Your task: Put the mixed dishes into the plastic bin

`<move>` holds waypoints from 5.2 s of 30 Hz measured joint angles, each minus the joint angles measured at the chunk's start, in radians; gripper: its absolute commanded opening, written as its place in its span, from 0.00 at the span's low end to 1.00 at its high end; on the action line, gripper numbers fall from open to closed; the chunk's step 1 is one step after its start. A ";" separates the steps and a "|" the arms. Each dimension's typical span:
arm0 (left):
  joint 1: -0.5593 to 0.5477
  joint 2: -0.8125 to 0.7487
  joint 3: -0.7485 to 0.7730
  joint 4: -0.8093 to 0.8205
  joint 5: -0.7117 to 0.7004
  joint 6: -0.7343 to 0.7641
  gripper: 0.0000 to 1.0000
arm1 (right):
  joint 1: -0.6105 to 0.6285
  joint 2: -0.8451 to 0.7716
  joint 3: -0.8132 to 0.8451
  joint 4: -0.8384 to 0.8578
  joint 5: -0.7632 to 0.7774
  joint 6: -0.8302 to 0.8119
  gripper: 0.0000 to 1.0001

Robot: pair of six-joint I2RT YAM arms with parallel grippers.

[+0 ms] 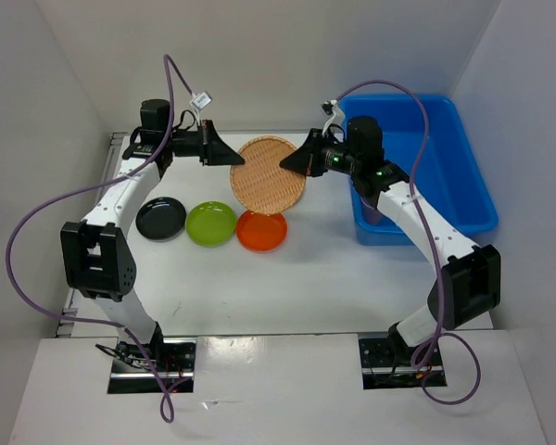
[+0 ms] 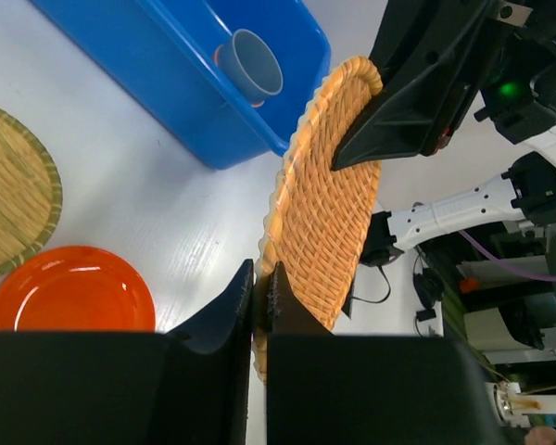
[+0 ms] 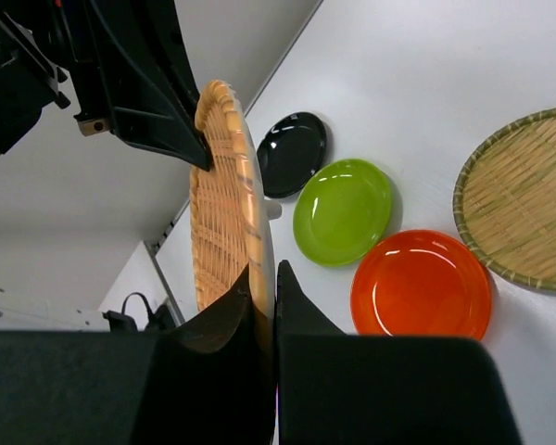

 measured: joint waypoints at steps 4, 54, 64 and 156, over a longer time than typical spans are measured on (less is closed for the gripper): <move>-0.003 0.035 0.065 -0.024 0.002 0.021 0.09 | -0.002 0.000 0.029 -0.021 0.022 0.004 0.00; -0.001 0.696 0.492 -0.096 -0.452 0.015 0.92 | -0.552 0.159 -0.355 0.469 0.964 0.713 0.00; -0.001 0.801 0.586 -0.164 -0.443 0.075 0.92 | -0.584 0.367 -0.206 0.517 0.957 0.741 0.00; -0.063 0.386 0.499 -0.055 -0.209 -0.131 0.00 | -0.388 -0.015 -0.056 0.282 -0.084 0.016 0.99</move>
